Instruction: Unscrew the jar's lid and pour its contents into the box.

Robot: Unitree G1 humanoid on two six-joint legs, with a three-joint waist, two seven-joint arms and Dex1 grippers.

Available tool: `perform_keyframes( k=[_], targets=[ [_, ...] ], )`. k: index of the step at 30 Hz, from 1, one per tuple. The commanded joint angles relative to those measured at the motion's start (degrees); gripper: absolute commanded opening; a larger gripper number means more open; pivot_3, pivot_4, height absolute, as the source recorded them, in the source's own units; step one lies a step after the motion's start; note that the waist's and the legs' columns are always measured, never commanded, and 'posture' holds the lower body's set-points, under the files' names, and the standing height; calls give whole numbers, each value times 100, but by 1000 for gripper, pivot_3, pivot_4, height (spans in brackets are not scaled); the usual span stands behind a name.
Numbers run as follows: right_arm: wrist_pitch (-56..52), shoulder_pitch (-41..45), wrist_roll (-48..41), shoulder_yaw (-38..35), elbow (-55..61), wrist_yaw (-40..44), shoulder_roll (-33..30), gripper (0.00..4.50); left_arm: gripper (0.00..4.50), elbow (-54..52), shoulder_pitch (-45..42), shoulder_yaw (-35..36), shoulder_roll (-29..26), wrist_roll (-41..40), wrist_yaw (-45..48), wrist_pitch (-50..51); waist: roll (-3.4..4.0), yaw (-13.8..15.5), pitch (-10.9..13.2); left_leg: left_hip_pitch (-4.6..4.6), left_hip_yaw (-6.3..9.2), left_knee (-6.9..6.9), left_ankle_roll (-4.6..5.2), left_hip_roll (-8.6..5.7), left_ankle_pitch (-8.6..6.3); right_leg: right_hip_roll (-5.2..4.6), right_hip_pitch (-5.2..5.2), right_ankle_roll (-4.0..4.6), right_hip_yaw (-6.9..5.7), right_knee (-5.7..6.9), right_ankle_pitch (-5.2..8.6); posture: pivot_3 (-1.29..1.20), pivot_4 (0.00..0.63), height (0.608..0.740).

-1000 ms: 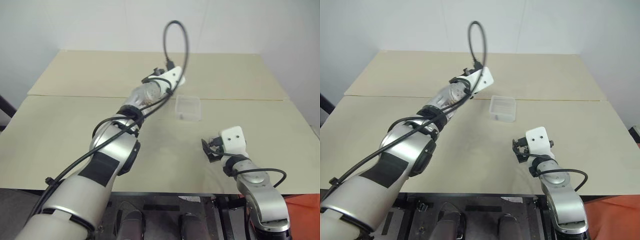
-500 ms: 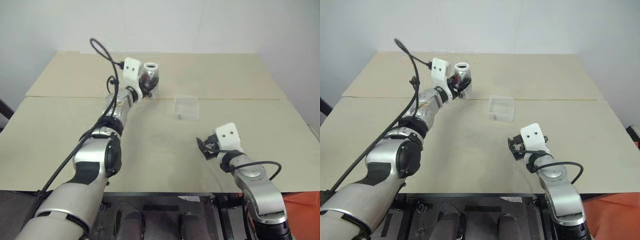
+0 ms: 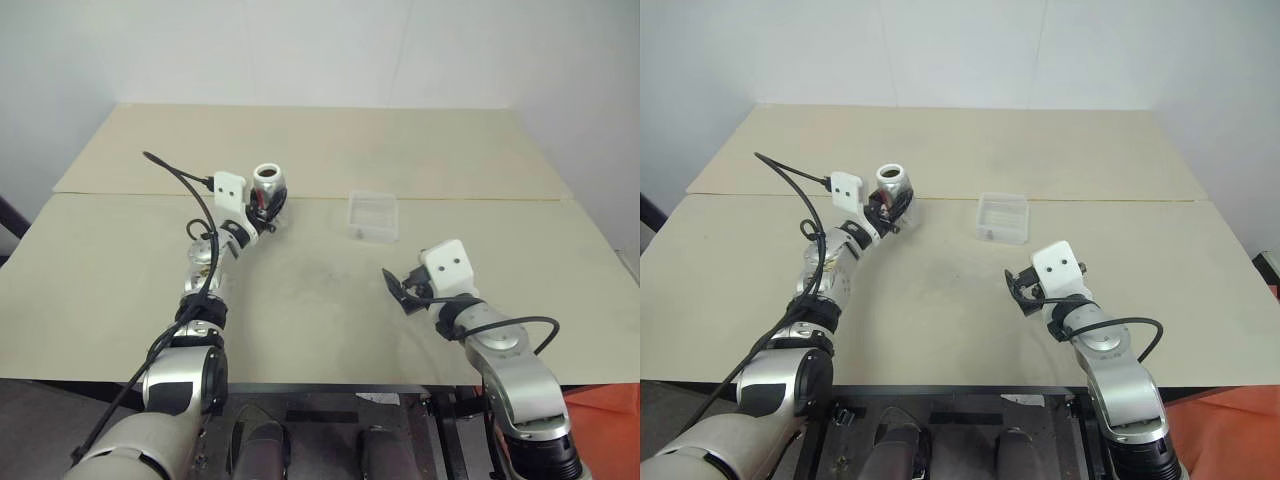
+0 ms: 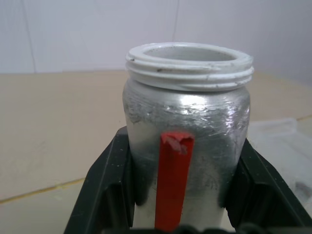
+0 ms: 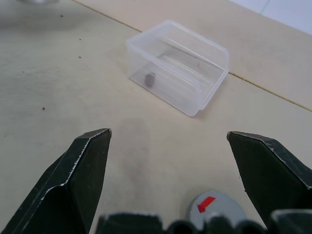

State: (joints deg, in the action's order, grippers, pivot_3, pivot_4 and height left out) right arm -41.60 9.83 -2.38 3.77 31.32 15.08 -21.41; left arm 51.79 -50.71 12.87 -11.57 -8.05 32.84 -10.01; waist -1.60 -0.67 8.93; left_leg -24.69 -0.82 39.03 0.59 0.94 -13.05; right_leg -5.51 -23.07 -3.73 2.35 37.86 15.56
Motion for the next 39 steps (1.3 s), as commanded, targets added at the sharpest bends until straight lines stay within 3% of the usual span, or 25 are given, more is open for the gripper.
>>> perform_keyframes(
  k=[1,16,17,23,25,32,39],
  targets=[
    [202,58,54,-27,72,28,-46,4475,1951,-51,-86,-88,-14,-19,-54,-235,0,-4,0,0,0,0,0,0,0,0,0,0,0,0,0,0,150,740],
    [199,63,175,75,59,-23,6,4475,1951,750,52,-218,72,16,-174,-825,0,-11,0,1,0,-1,0,0,0,0,0,0,0,-2,0,0,150,740],
    [207,57,188,84,50,-29,4,4500,2661,769,59,-222,70,19,-192,-870,0,-13,0,2,0,-1,0,0,0,0,1,0,0,-3,0,0,150,740],
    [256,54,242,127,-4,-23,-5,4500,4429,787,137,-297,57,67,-197,-1025,0,-10,0,2,-1,-1,0,0,0,0,1,0,0,-3,0,0,150,740],
    [263,67,239,128,-12,-8,-10,4500,4475,684,192,-305,64,43,-199,-1033,0,-9,0,3,-1,-1,0,0,0,0,1,0,0,-4,0,0,150,740],
    [343,162,234,208,-155,50,-24,4500,4475,-480,822,-398,-22,-153,191,-769,0,-22,0,3,2,-4,0,2,0,0,0,0,1,-10,0,0,150,740],
    [502,272,240,282,-359,191,-55,4500,4475,-3157,2315,-351,-413,-620,338,446,2,-59,-1,6,21,-5,0,6,0,0,-2,1,7,-1,0,0,150,740]
  ],
)
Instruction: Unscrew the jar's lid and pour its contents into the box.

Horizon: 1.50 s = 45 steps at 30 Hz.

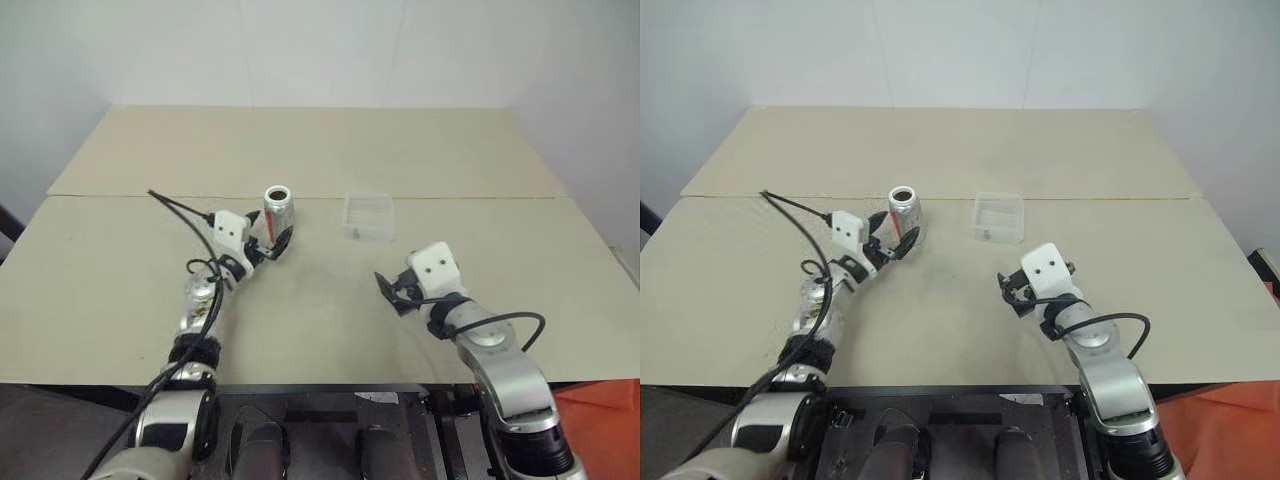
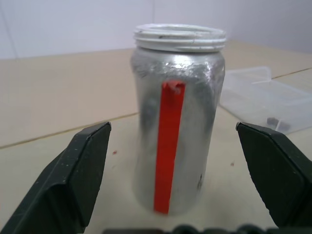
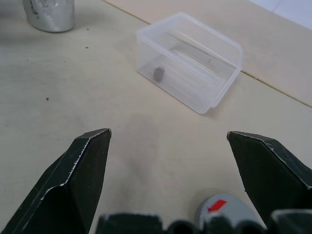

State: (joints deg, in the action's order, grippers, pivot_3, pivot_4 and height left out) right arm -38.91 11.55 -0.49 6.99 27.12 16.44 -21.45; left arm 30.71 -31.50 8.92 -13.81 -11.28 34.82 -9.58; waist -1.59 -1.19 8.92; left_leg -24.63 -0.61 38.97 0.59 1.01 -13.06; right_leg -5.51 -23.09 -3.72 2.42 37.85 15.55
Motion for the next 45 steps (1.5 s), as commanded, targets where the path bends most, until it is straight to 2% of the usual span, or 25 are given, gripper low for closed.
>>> perform_keyframes(
  k=[1,7,10,14,20,21,24,29,34,38,45],
  targets=[
    [254,119,46,-42,24,89,-75,4500,4475,-1476,691,65,-321,-370,185,599,1,-1,0,2,2,-2,0,-1,0,0,0,0,1,4,0,0,150,740],
    [627,150,-192,-428,-105,674,-561,4500,4475,-3190,1849,176,-953,-783,427,1349,2,51,0,33,4,-3,0,0,0,-2,31,0,0,-31,0,0,150,740],
    [1299,-80,-858,-1117,-104,1749,-1246,4500,4475,-4146,2487,291,-1422,-1325,964,1691,6,65,3,52,5,-9,3,0,-3,-4,68,1,-4,-66,0,0,150,740],
    [1969,-281,-1601,-1949,-444,3150,-2172,4500,4475,-5223,3091,694,-1816,-2282,1150,2366,5,50,4,77,5,-13,5,7,-5,-5,91,3,-5,-72,-1,0,150,740],
    [2824,-335,-2052,-2437,-1320,4584,-3064,4500,4475,-6111,3402,989,-1893,-3109,782,2987,4,30,5,138,-8,-17,5,19,-5,3,143,8,4,-75,-4,0,150,740],
    [2929,-293,-2042,-2448,-1477,4683,-3145,4500,4475,-6200,3428,963,-1855,-2967,719,2871,4,30,5,149,-9,-17,5,21,-5,5,157,8,3,-77,-3,0,150,740],
    [2997,-189,-1939,-2404,-1725,4773,-3326,4500,4475,-6256,3485,1150,-1962,-3204,708,3028,3,31,6,172,-14,-17,4,22,-6,8,184,12,5,-82,-2,0,150,740],
    [2990,-369,-2013,-2365,-1771,4991,-3433,4500,4475,-6204,3491,1534,-2201,-3562,813,3179,4,38,7,172,-16,-20,4,29,-6,13,181,17,6,-82,0,0,150,740],
    [2932,-166,-1943,-2192,-2047,5037,-3421,4500,4475,-6701,3818,1671,-2247,-3805,741,3260,0,34,11,168,-19,-20,4,28,-6,9,181,17,8,-89,0,0,150,740],
    [2867,140,-1893,-1970,-2308,5079,-3440,4500,4475,-6871,3925,1699,-2228,-3723,530,3225,12,41,19,170,-21,-20,3,32,-6,11,180,22,8,-88,1,0,150,740],
    [3377,471,-1839,-1703,-2634,5316,-3322,4500,4475,-7064,4102,1644,-2238,-3672,392,3223,14,43,25,162,-26,-24,5,36,-8,13,177,25,8,-100,2,0,150,740]
  ],
)
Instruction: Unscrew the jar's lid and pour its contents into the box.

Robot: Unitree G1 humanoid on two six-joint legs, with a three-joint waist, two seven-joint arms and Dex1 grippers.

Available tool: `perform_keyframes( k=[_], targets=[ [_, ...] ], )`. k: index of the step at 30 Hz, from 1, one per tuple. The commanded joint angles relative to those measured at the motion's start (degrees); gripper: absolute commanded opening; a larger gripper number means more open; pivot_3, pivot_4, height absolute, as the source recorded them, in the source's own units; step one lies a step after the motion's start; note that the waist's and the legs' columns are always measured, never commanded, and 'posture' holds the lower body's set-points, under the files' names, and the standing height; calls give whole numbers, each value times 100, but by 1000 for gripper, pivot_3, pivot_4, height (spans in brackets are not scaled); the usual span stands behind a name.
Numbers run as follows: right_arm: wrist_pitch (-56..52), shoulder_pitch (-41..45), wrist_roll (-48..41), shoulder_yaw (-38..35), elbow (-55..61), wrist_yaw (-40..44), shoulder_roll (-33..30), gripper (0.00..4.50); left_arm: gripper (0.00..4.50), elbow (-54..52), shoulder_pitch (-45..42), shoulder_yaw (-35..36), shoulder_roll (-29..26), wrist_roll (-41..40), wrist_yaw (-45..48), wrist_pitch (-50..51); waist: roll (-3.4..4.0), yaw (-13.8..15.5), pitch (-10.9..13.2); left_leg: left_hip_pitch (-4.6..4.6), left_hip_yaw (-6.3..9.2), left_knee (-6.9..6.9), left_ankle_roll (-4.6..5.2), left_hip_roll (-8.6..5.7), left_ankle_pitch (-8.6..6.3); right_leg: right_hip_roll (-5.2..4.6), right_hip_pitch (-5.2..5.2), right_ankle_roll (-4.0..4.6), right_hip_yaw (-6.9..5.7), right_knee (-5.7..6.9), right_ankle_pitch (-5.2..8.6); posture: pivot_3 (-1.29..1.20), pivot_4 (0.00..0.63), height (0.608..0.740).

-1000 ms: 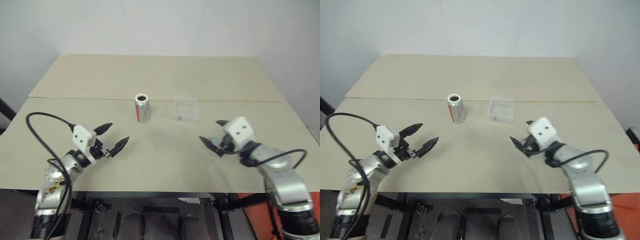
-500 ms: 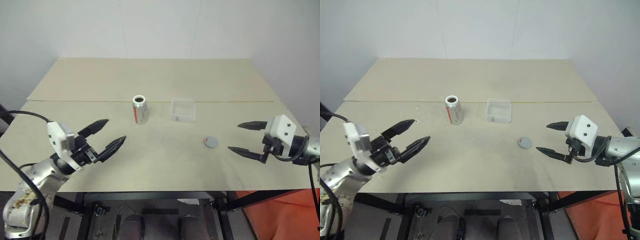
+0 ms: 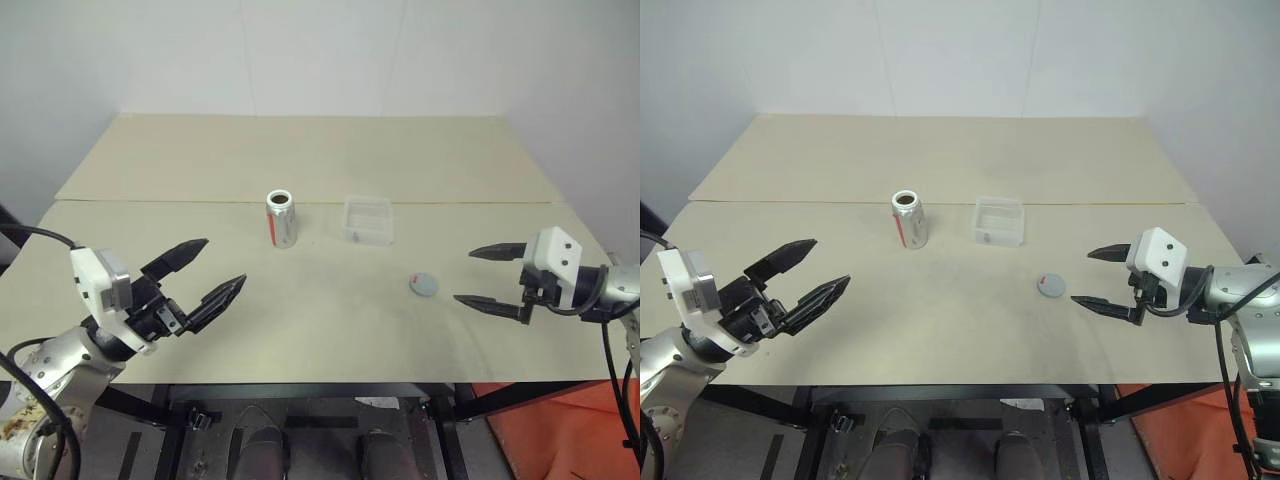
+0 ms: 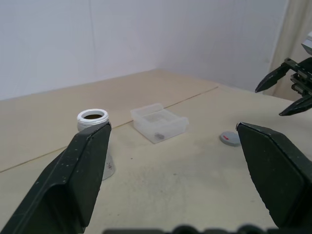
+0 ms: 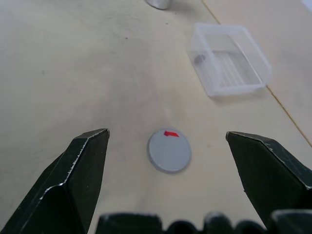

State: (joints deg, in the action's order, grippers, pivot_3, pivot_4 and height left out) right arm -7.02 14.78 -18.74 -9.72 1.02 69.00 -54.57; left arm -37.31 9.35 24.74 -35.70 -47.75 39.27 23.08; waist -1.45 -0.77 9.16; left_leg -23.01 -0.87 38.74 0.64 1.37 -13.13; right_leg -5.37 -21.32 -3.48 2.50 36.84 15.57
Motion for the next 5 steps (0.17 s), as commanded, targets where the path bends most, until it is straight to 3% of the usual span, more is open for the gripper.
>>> perform_keyframes(
  k=[1,5],
  targets=[
    [178,177,13,13,-47,50,-11,4500,4475,-269,23,54,-51,-21,-59,-47,1,1,2,-3,0,0,0,1,0,1,-2,0,-1,0,0,0,150,740],
    [53,168,79,99,46,-69,13,4500,4475,-196,-32,29,-111,16,1,-48,3,5,3,-3,0,-1,0,3,0,1,-2,1,-1,-1,0,0,150,740]
  ],
)
